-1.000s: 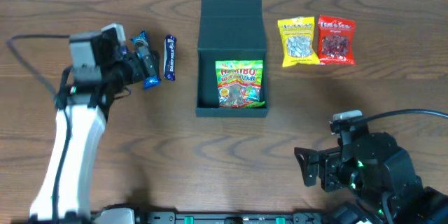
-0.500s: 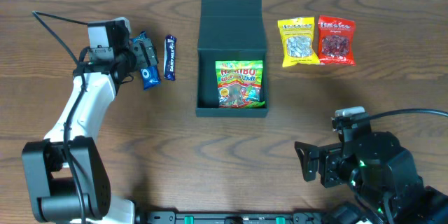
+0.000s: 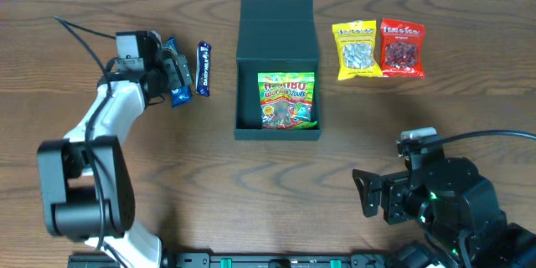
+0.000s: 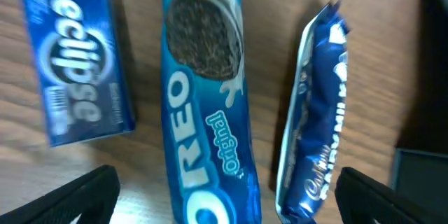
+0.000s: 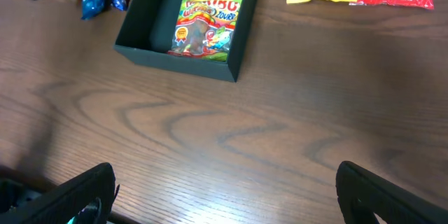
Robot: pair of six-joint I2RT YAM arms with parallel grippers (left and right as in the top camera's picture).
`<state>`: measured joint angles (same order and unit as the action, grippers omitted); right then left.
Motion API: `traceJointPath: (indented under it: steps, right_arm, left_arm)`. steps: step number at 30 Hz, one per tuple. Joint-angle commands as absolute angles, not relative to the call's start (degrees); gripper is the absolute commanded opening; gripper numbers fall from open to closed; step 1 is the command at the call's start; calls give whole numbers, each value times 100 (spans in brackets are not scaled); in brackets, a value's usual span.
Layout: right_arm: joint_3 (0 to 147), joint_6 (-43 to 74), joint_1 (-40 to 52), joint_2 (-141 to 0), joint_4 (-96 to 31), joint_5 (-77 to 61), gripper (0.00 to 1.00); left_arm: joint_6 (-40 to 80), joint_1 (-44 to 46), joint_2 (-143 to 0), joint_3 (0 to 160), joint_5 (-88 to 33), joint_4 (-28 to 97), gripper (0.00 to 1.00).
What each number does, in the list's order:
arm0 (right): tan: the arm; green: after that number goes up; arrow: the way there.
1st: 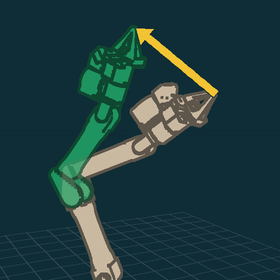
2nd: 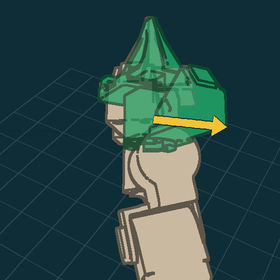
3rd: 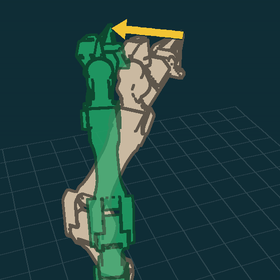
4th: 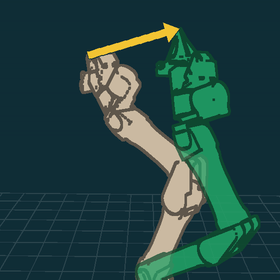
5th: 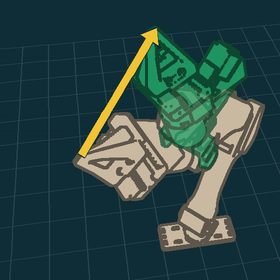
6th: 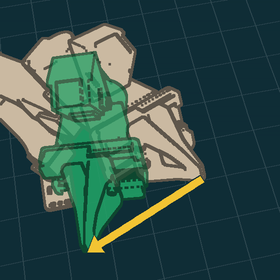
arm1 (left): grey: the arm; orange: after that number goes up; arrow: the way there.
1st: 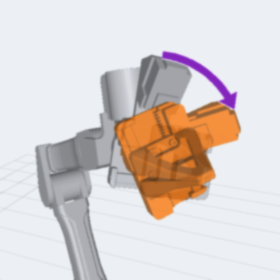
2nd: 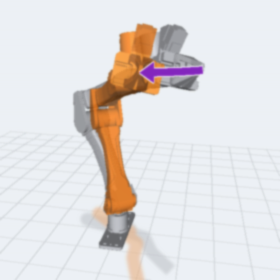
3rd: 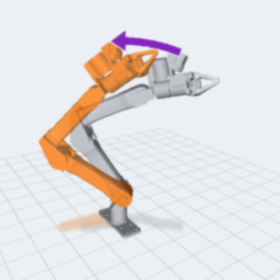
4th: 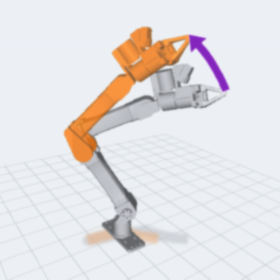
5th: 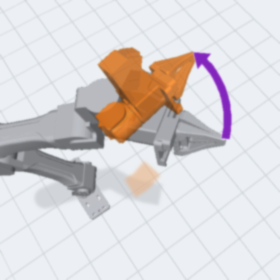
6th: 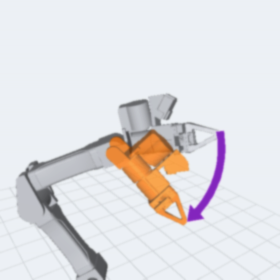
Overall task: Pack container
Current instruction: 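Reach left gripper to the blue Oreo pack and grasp it, then carry the Oreo pack right and lower it into the box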
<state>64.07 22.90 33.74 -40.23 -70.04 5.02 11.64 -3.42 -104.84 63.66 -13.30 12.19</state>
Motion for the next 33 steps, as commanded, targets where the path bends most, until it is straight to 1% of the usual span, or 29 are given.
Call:
traceJointPath:
  steps: [1, 2, 3, 5, 7, 11, 14, 20, 26, 29, 32, 33]
  right_arm:
    - [6479, 2224, 3411, -4007, -7002, 578, 99]
    - [6479, 2224, 3411, -4007, -7002, 578, 99]
    - [6479, 2224, 3411, -4007, -7002, 578, 99]
    - [6479, 2224, 3411, -4007, -7002, 578, 99]
    - [6479, 2224, 3411, -4007, -7002, 578, 99]
    - [6479, 2224, 3411, -4007, -7002, 578, 99]
    - [6479, 2224, 3411, -4007, -7002, 578, 99]
    - [6479, 2224, 3411, -4007, -7000, 578, 99]
    - [6479, 2224, 3411, -4007, -7000, 578, 99]
    - [6479, 2222, 3411, -4007, -6997, 582, 99]
    - [6479, 2224, 3411, -4007, -6960, 582, 99]
    - [6479, 2222, 3411, -4007, -6960, 582, 99]
  left_arm:
    - [1389, -244, -10722, 6499, -1175, 1122, 100]
    - [1494, -242, -10763, 6499, -1120, 1092, 100]
    - [1575, -244, -10816, 6499, -1092, 1033, 95]
    - [1636, -242, -10868, 6499, -1033, 906, 87]
    - [1734, -244, -10884, 6499, -862, 873, 82]
    - [1872, -244, -10949, 6499, -690, 810, 75]
    - [1892, -242, -11111, 6499, -716, 762, 68]
    - [1894, -220, -11284, 6499, -749, 766, 59]
    - [1997, -220, -11279, 6504, -777, 856, 35]
    - [1997, -220, -11275, 6510, -1052, 878, 26]
    - [1999, -220, -11257, 6563, -1197, 969, 24]
    - [1997, -217, -11246, 6624, -1205, 1079, 21]
